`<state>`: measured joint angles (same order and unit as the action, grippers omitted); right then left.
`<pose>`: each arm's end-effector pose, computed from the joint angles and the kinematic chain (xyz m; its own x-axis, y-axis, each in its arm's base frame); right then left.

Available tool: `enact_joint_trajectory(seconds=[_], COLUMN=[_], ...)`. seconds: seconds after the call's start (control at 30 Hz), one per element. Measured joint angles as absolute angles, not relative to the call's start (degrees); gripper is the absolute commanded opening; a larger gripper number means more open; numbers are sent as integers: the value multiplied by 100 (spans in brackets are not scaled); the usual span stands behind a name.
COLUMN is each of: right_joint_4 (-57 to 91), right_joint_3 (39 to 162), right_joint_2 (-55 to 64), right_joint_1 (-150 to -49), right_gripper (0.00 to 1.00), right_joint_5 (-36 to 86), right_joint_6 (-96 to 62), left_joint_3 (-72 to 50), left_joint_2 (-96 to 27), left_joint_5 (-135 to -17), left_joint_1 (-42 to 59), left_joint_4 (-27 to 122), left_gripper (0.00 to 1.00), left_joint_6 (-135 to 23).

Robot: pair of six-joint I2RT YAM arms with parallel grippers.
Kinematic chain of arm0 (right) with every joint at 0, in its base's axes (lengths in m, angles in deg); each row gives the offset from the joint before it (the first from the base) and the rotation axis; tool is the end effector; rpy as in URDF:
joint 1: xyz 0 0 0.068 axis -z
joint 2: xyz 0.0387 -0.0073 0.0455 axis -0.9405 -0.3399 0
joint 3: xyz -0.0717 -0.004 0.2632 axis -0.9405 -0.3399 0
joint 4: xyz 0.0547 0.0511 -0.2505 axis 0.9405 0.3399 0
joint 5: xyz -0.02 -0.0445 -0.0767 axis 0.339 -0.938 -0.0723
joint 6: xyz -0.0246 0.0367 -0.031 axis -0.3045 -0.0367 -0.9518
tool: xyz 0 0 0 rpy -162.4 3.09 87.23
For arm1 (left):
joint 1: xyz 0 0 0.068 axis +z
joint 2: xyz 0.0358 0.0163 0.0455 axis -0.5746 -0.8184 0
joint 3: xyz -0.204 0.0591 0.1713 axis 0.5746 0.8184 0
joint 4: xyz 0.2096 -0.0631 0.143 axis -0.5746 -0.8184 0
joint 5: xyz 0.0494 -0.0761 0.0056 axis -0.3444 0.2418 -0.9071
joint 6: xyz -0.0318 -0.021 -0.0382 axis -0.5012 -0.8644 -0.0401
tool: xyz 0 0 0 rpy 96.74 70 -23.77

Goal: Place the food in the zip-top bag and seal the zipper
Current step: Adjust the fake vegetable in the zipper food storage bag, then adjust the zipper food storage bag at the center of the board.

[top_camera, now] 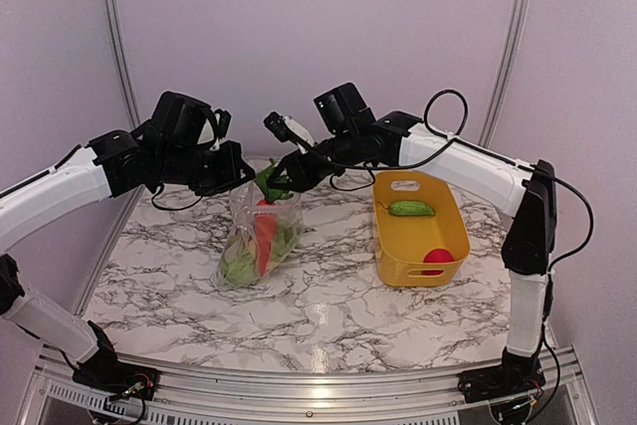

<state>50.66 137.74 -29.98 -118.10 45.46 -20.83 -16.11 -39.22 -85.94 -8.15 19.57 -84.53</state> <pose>0.2991 0.3569 0.3366 -0.4491 -0.4310 -0.7827 -0.8851 0.3342 0.3238 0.2310 -0.2159 0.3710 -0.6950 -0.2263 -0.6825 0.2910 0.7794 -0.5548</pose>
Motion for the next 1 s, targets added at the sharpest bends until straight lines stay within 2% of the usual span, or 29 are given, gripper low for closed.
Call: enact_joint_trajectory(seconds=[0.23,0.43,0.53,0.73,1.0], right_joint_4=[5171,5315,5400,5986,7051], right_joint_3=[14115,14284,14284,14323,14319], right_joint_2=[-2998,-2858,-2567,-1872,-1979], right_joint_1=[-12092,-12103,-12057,-11971,-12271], right_gripper=[61,71,65,47,44], right_joint_5=[3386,3397,3650,4590,4603], right_joint_6=[-2634,-3047,-3451,-5508,-7619], left_joint_3=[-1576,-1537,-1447,-1428,-1430], left_joint_2=[-3922,-3917,-3891,-3880,-3871], left_joint_5=[-8585,-8609,-8609,-8605,-8428], left_joint_1=[-815,-806,-771,-723,-723], left_joint_4=[2016,2042,2072,2099,2103], left_gripper=[3,3,3,3,3], left_joint_6=[-8453,-8447,-8436,-8421,-8285])
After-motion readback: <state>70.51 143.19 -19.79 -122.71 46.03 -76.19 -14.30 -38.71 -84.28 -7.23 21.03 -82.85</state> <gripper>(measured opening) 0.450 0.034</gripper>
